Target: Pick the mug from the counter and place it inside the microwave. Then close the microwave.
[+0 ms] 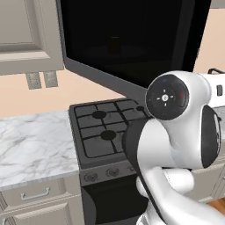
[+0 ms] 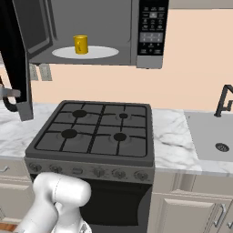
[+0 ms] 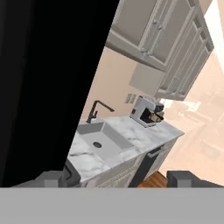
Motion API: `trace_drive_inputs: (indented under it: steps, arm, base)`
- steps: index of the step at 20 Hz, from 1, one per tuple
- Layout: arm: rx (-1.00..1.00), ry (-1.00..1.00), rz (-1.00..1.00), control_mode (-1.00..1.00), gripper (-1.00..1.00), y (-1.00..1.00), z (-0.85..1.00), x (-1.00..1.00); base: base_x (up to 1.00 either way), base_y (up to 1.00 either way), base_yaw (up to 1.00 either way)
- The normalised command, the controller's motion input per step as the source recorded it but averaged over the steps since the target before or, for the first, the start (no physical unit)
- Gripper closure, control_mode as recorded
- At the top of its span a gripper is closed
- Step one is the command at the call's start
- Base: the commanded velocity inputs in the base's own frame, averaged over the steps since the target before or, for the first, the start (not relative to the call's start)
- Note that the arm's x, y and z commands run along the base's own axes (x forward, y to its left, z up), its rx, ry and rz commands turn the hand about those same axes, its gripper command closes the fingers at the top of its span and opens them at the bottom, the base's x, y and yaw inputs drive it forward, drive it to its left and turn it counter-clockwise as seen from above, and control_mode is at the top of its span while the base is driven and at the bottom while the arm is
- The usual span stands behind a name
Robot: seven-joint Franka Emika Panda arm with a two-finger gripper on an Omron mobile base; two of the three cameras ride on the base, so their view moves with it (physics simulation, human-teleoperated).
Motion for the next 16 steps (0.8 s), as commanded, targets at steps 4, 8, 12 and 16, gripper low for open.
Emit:
trace_drive_inputs:
  steps: [4,8,12,16]
  arm:
    - [0.0,-0.02,0.06,-1.0,-1.0,-0.34,0.0,0.51]
    - [0.0,-0.03,0.06,-1.0,-1.0,-0.26,0.0,0.5]
    - [0.0,-0.01,0.03,-1.0,-1.0,-0.23,0.0,0.5]
    - [0.0,-0.02,0.03,-1.0,-1.0,-0.08,0.0,0.48]
  base:
    - [0.0,0.0,0.0]
    - [0.0,0.0,0.0]
    - [0.0,0.0,0.0]
    - [0.0,0.0,0.0]
